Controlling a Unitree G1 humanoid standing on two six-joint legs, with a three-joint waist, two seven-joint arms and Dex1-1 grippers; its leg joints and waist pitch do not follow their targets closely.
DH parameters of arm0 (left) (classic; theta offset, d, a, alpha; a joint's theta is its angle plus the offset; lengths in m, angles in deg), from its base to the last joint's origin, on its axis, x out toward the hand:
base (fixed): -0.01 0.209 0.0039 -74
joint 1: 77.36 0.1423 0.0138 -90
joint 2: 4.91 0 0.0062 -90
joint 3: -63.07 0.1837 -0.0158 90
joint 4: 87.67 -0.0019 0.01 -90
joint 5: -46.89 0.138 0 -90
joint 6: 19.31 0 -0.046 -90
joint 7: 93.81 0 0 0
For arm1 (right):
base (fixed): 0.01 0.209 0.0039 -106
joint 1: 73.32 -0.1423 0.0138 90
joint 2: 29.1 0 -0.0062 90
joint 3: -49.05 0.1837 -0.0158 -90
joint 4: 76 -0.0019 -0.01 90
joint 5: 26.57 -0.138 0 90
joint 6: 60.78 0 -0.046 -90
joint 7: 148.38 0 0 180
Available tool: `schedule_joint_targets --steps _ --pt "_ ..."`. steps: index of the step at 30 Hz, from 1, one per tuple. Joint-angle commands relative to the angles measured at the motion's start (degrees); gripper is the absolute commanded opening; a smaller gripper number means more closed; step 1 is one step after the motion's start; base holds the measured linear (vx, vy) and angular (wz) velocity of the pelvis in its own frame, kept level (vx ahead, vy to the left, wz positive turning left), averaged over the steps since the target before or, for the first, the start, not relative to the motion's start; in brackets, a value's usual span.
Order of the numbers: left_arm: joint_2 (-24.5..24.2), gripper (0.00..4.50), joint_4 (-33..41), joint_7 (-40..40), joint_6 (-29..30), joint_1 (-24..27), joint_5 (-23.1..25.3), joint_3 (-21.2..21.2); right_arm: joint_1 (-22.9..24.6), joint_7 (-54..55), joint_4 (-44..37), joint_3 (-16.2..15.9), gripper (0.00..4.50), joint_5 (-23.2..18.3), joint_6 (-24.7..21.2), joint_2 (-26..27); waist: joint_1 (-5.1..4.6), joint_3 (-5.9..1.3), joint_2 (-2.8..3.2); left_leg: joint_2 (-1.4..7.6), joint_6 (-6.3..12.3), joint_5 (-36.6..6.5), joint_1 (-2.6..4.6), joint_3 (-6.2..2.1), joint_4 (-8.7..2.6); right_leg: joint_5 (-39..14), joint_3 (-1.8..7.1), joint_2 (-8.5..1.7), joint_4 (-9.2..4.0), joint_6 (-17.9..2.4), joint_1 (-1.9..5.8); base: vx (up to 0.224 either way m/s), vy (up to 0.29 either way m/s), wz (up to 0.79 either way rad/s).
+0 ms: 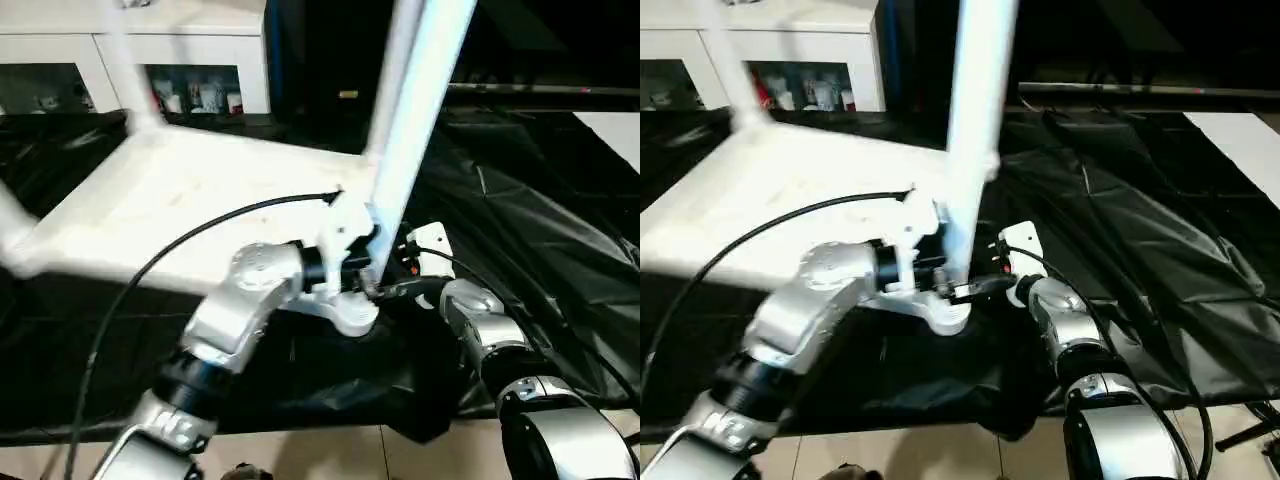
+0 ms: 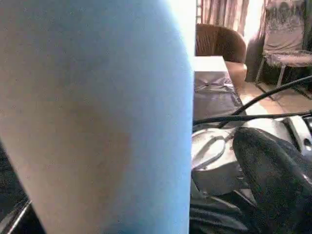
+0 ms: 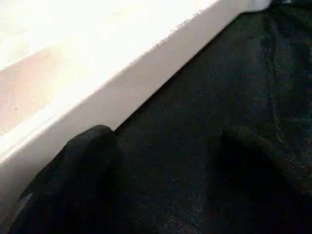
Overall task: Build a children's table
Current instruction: Rotate table base
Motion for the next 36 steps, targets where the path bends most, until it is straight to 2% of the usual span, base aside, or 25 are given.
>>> schedule_joint_targets --steps 1,6,11,14,17,20,21,22,24,28,29,30,32,33,36 --pt "2.0 4.48 -0.6 -0.2 -1.1 -1.1 0.4 3.7 -0.3 -4.7 -2.3 -3.2 4.19 -0.2 0.8 3.0 0.49 -4.28 0.71 3.20 1.58 -12.9 1.55 -1.76 -3.87 -0.6 2.32 -3.63 -3.92 -16.1 3.10 0.000 0.000 0.00" --pt "3.4 4.48 -3.8 1.1 -4.0 -1.8 2.6 3.5 0.0 -4.4 -2.6 -2.8 4.19 0.5 1.1 2.3 0.50 -4.35 1.09 3.17 2.92 -11.7 1.47 -1.73 -3.64 0.5 2.25 -3.62 -3.90 -16.6 3.13 0.000 0.000 0.00" --pt "2.7 4.48 -8.8 4.9 -6.3 -3.8 6.0 2.2 -0.6 0.7 -1.8 -1.7 4.19 1.6 2.8 1.3 0.49 -4.31 1.13 3.16 2.78 -12.7 1.62 -1.73 -3.71 -2.0 2.31 -3.67 -4.18 -16.0 2.96 0.000 0.000 0.00" --pt "0.2 4.48 -11.0 5.7 -7.8 -4.3 7.3 0.9 -1.1 3.8 -1.3 0.4 4.19 0.8 3.3 0.5 0.48 -4.33 1.07 2.98 3.14 -12.1 1.46 -1.70 -3.61 -3.1 2.37 -3.81 -4.27 -15.3 2.98 0.000 0.000 0.00" --pt "-1.9 4.48 -9.5 3.8 -6.4 -3.1 6.2 -0.8 -1.0 4.3 -1.8 1.8 4.19 -0.1 3.3 -0.1 0.78 -4.39 1.39 3.07 3.64 -10.9 1.45 -1.67 -3.48 -3.8 2.29 -3.84 -4.18 -15.4 2.87 0.000 0.000 0.00" --pt "-6.5 4.48 -5.5 -1.4 -4.3 -0.1 5.0 -0.5 -0.2 3.5 -3.1 2.5 4.19 -0.4 3.4 -1.3 1.11 -4.33 1.34 3.26 3.76 -10.6 1.41 -1.66 -3.60 -4.2 2.24 -3.77 -4.04 -15.4 2.69 0.000 0.000 0.00" --pt "-7.7 4.48 -4.5 -2.9 -4.2 0.8 4.7 -0.1 0.1 3.2 -3.4 2.5 4.19 -0.6 3.4 -1.6 1.17 -4.38 1.54 3.28 3.70 -10.6 1.51 -1.68 -3.63 -4.2 2.22 -3.67 -3.92 -15.3 2.57 0.000 0.000 0.00" --pt "-7.9 4.48 -4.4 -3.1 -4.0 0.9 4.6 -0.1 0.1 3.2 -3.4 2.5 4.19 -0.7 3.4 -1.7 1.23 -4.33 1.55 3.30 3.53 -11.0 1.59 -1.63 -3.68 -4.6 2.21 -3.59 -3.96 -15.2 2.45 0.000 0.000 0.00" --pt "-11.6 4.48 -1.3 -7.8 -2.1 3.5 2.4 0.6 0.9 1.4 -4.5 2.7 4.19 -1.4 2.8 -3.2 1.37 -4.22 1.39 3.24 2.85 -12.0 1.63 -1.51 -3.79 -6.0 2.27 -3.57 -4.08 -14.8 2.37 0.000 0.000 0.00" --pt "-16.2 4.48 0.7 -12.5 0.5 5.7 1.2 0.7 2.3 -3.2 -6.5 1.8 4.19 -1.1 1.9 -5.9 1.91 -4.07 1.61 3.29 1.75 -13.8 1.91 -1.42 -3.99 -8.4 2.38 -3.42 -4.21 -13.9 2.07 0.000 0.000 0.00" --pt "-16.9 4.48 0.3 -13.0 0.7 5.8 1.5 0.7 2.8 -4.6 -7.4 1.3 4.19 -0.8 2.0 -6.8 1.93 -4.00 1.44 3.24 1.70 -13.9 1.82 -1.41 -4.03 -8.7 2.41 -3.44 -4.30 -13.8 2.10 0.000 0.000 0.00" --pt "-17.6 4.21 -0.5 -13.2 0.8 5.7 2.0 0.6 3.4 -6.4 -8.5 0.7 4.19 -0.5 2.0 -7.8 2.06 -4.00 1.51 3.22 1.40 -14.2 1.88 -1.42 -4.05 -9.3 2.45 -3.50 -4.33 -13.6 2.05 0.000 0.000 0.00" --pt "-18.5 4.14 -4.0 -13.3 -0.4 4.7 3.7 0.6 5.3 -11.4 -12.1 -0.9 4.19 -0.4 1.4 -10.1 2.22 -3.91 1.16 3.17 1.34 -14.6 1.85 -1.39 -4.06 -10.3 2.50 -3.50 -4.55 -12.8 2.09 0.000 0.000 0.00" --pt "-18.6 4.10 -4.2 -13.4 -0.5 4.6 3.8 0.6 5.4 -11.7 -12.4 -1.0 4.19 -0.4 1.4 -10.3 2.39 -3.94 1.17 3.12 1.48 -14.4 1.77 -1.44 -4.04 -10.9 2.55 -3.54 -4.60 -12.1 2.17 0.000 0.000 0.00" --pt "-18.4 3.74 -8.7 -11.5 -2.3 2.7 6.3 1.4 8.1 -18.1 -17.4 -3.4 4.19 -0.2 0.4 -13.1 2.40 -3.92 0.95 3.11 1.86 -13.8 1.53 -1.60 -4.05 -11.5 2.55 -3.67 -4.80 -11.3 2.32 0.000 0.000 0.00"
